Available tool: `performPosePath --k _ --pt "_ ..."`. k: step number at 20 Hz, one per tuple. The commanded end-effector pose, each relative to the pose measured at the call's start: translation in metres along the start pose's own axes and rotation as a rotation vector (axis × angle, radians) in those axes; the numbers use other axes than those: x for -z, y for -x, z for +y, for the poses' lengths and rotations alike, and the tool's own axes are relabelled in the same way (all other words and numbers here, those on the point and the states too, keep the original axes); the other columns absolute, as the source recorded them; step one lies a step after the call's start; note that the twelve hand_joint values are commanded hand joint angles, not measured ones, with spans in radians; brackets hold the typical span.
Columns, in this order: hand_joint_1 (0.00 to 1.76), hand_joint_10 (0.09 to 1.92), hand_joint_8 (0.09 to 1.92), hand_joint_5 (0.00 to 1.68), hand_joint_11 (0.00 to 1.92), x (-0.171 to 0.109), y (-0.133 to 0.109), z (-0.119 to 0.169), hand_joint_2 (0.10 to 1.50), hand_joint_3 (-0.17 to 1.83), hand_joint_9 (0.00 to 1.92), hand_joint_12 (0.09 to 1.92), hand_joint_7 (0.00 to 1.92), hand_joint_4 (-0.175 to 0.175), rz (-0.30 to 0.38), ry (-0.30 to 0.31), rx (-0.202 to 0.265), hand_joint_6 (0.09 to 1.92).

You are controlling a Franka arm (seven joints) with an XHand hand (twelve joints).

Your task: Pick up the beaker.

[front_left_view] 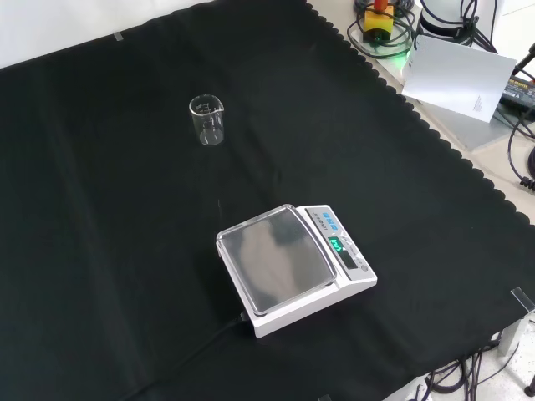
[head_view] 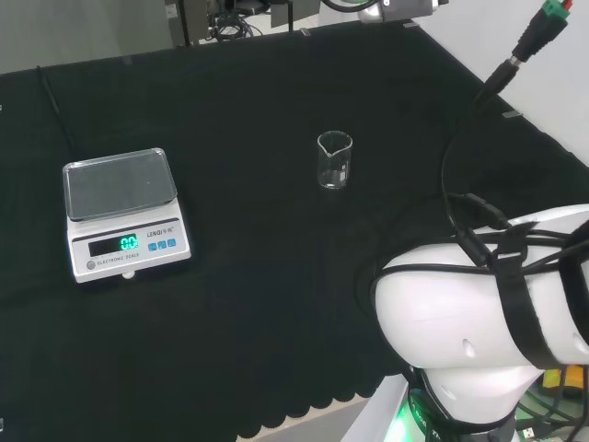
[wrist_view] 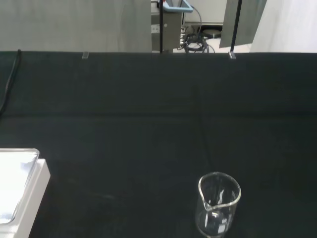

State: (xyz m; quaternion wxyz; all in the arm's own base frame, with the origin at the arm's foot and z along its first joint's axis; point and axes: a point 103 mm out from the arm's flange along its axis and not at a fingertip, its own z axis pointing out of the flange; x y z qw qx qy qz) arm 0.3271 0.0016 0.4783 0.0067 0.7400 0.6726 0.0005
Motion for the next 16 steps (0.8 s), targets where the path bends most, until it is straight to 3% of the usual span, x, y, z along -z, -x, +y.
performPosePath --k 1,7,16 --pt "0.40 0.81 0.58 0.06 0.00 -0.085 -0.038 0.075 0.74 0.13 0.12 1.35 0.00 0.007 -0.022 -0.122 -0.036 0.09" --pt "0.40 0.81 0.45 0.05 0.00 -0.137 -0.066 0.118 0.74 0.12 0.10 1.33 0.00 0.008 -0.038 -0.204 -0.038 0.09" --pt "0.40 0.81 0.31 0.03 0.00 -0.187 -0.056 0.140 0.75 0.11 0.07 1.29 0.00 0.012 -0.025 -0.245 -0.113 0.09"
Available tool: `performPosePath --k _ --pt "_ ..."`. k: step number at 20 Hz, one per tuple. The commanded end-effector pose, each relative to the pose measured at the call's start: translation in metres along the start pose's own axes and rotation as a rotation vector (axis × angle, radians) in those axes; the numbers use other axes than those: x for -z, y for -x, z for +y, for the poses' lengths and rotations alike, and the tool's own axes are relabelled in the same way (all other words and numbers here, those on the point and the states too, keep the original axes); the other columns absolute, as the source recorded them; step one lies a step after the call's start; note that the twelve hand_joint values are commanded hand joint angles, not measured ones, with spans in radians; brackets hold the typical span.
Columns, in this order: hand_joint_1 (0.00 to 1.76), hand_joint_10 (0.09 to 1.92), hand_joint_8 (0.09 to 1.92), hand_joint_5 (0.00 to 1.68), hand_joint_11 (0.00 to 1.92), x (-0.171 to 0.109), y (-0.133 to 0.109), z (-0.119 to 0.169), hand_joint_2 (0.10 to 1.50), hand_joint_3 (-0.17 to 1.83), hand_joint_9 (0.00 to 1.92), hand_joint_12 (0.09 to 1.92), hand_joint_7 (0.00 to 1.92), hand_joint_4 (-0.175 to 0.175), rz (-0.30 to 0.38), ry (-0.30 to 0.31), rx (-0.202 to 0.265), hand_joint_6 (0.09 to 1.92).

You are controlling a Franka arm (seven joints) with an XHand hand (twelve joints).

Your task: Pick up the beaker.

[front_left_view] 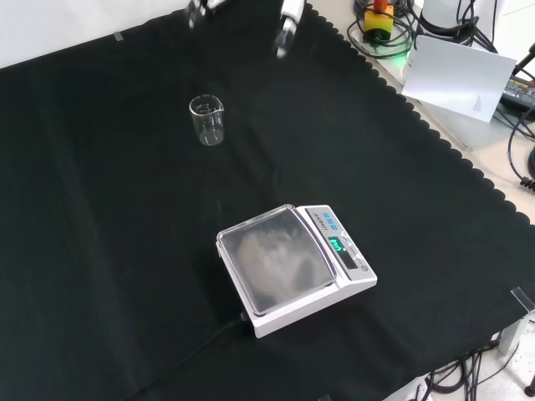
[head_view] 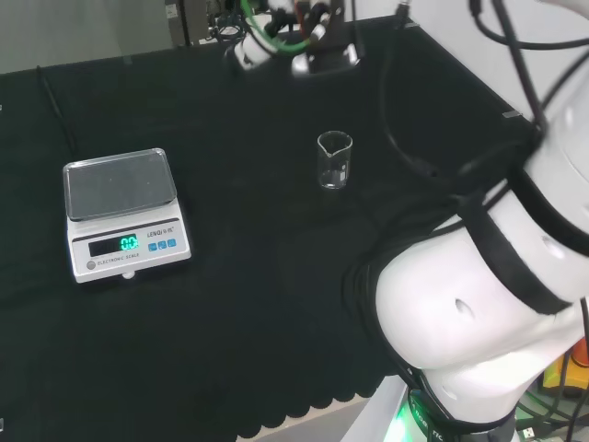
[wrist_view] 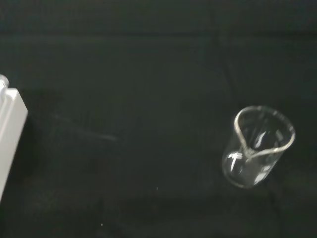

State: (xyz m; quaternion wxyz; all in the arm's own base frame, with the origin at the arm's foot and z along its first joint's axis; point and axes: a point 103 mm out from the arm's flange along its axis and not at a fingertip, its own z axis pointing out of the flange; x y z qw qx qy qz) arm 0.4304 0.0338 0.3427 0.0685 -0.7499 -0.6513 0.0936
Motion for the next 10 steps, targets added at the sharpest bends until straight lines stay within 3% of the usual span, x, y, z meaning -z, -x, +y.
performPosePath --k 1,10 --pt "0.40 0.81 0.31 0.03 0.00 -0.045 -0.013 0.053 0.75 0.11 0.07 1.29 0.00 0.012 0.024 -0.016 -0.075 0.09" --pt "0.41 0.81 0.30 0.03 0.00 -0.102 0.033 0.069 0.75 0.11 0.06 1.28 0.00 0.012 0.065 -0.093 -0.144 0.09"
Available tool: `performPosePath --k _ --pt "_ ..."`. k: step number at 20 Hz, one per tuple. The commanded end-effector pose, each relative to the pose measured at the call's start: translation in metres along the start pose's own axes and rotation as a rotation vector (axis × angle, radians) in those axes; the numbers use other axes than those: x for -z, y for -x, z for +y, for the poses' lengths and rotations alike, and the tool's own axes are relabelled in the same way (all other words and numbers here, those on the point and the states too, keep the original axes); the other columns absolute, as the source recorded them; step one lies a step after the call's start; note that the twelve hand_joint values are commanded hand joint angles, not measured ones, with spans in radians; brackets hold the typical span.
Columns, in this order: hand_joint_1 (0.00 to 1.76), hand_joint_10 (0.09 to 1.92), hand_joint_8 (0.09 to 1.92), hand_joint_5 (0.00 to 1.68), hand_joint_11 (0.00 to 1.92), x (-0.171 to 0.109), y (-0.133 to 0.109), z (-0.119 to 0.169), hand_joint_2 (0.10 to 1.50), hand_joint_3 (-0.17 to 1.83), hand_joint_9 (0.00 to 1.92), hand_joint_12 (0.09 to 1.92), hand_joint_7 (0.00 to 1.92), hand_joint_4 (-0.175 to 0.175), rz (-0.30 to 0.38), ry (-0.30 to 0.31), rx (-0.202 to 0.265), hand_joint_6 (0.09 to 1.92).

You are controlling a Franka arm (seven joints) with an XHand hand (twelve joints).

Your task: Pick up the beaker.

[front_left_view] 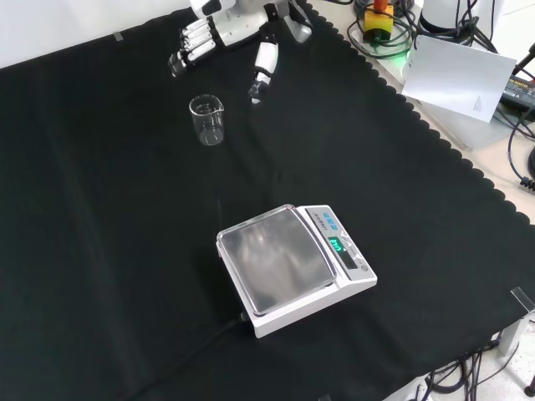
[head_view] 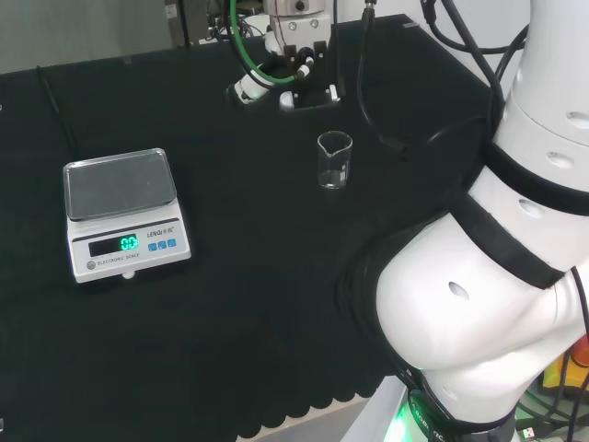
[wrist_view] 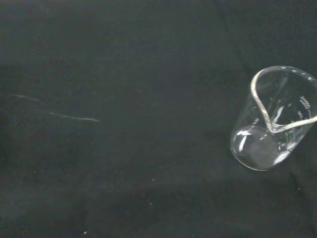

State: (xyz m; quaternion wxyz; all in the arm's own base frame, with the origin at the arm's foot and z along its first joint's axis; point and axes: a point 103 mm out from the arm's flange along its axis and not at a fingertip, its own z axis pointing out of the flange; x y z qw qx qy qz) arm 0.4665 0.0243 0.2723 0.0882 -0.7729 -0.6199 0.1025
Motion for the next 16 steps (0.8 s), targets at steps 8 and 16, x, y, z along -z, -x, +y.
performPosePath --k 8,16 --pt "0.41 0.81 0.30 0.03 0.00 -0.086 0.037 0.035 0.75 0.10 0.06 1.27 0.00 0.012 0.050 -0.129 -0.068 0.09" --pt "0.41 0.81 0.30 0.03 0.00 -0.109 0.040 0.041 0.76 0.10 0.06 1.26 0.00 0.012 0.044 -0.163 -0.096 0.09"
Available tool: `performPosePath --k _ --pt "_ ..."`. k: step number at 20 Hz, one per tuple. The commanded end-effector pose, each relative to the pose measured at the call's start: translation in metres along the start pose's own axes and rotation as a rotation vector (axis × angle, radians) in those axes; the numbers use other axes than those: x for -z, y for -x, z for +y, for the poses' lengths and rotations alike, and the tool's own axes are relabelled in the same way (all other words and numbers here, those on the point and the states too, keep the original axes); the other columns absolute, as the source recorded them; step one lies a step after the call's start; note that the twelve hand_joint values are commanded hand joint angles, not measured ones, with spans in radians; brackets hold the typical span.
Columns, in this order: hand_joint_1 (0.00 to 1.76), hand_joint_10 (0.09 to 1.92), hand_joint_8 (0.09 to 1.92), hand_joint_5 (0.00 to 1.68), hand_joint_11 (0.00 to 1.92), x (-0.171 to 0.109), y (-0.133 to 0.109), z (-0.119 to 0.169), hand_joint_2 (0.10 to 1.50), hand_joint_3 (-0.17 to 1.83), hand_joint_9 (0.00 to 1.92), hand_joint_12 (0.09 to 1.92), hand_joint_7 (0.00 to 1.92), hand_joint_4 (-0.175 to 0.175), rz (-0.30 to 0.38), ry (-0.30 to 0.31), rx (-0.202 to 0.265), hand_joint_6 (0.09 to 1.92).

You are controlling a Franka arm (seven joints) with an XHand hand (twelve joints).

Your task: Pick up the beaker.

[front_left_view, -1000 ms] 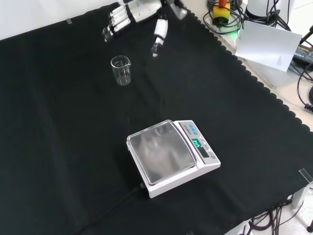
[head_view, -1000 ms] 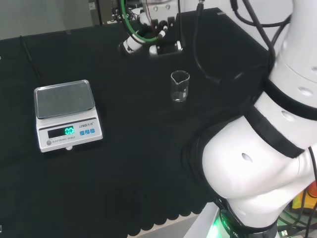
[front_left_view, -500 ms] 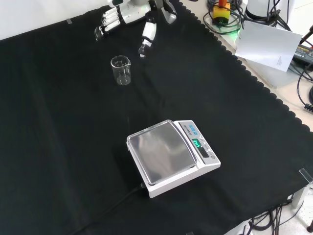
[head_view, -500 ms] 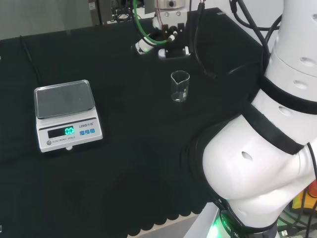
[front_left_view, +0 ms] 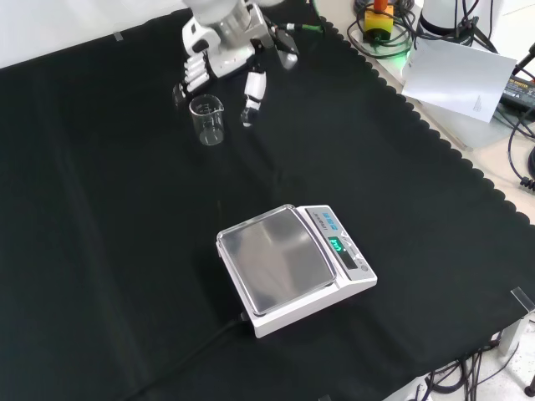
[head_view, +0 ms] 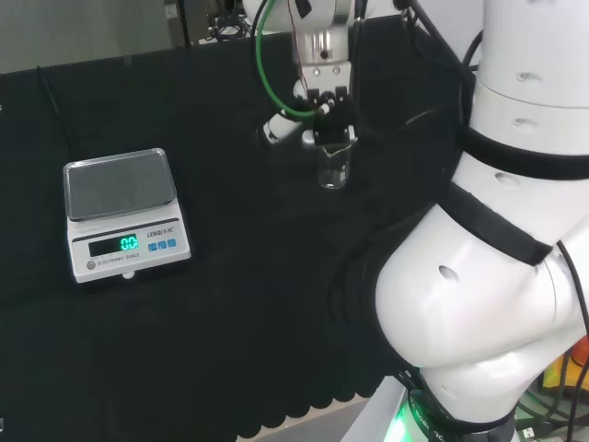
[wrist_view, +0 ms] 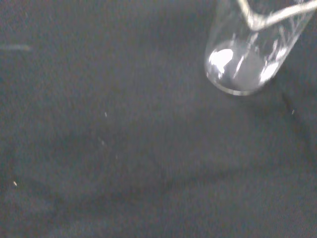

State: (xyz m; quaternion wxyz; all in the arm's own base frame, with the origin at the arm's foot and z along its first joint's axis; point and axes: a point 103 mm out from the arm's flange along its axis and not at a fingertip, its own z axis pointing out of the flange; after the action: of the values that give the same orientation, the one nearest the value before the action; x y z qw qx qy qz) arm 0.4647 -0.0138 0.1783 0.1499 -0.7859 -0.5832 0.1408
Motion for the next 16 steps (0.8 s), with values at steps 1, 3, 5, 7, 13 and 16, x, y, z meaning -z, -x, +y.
performPosePath --k 1,3,5,7,13,16 --pt "0.41 0.81 0.30 0.03 0.00 -0.017 0.011 0.014 0.76 0.10 0.06 1.26 0.00 0.012 0.023 -0.015 -0.038 0.09" --pt "0.41 0.81 0.30 0.03 0.00 -0.021 0.021 0.015 0.76 0.10 0.06 1.26 0.00 0.012 0.029 -0.018 -0.055 0.09" --pt "0.41 0.81 0.30 0.03 0.00 -0.026 0.031 0.016 0.76 0.10 0.06 1.26 0.00 0.012 0.040 -0.024 -0.074 0.09" --pt "0.41 0.81 0.30 0.03 0.00 -0.031 0.044 0.018 0.76 0.10 0.06 1.26 0.00 0.013 0.059 -0.023 -0.093 0.09" --pt "0.41 0.81 0.30 0.02 0.00 -0.055 0.058 0.018 0.76 0.10 0.05 1.25 0.00 0.013 0.125 0.038 -0.126 0.09" --pt "0.41 0.81 0.29 0.01 0.00 -0.067 0.054 0.017 0.76 0.10 0.05 1.25 0.00 0.014 0.139 0.080 -0.133 0.09"
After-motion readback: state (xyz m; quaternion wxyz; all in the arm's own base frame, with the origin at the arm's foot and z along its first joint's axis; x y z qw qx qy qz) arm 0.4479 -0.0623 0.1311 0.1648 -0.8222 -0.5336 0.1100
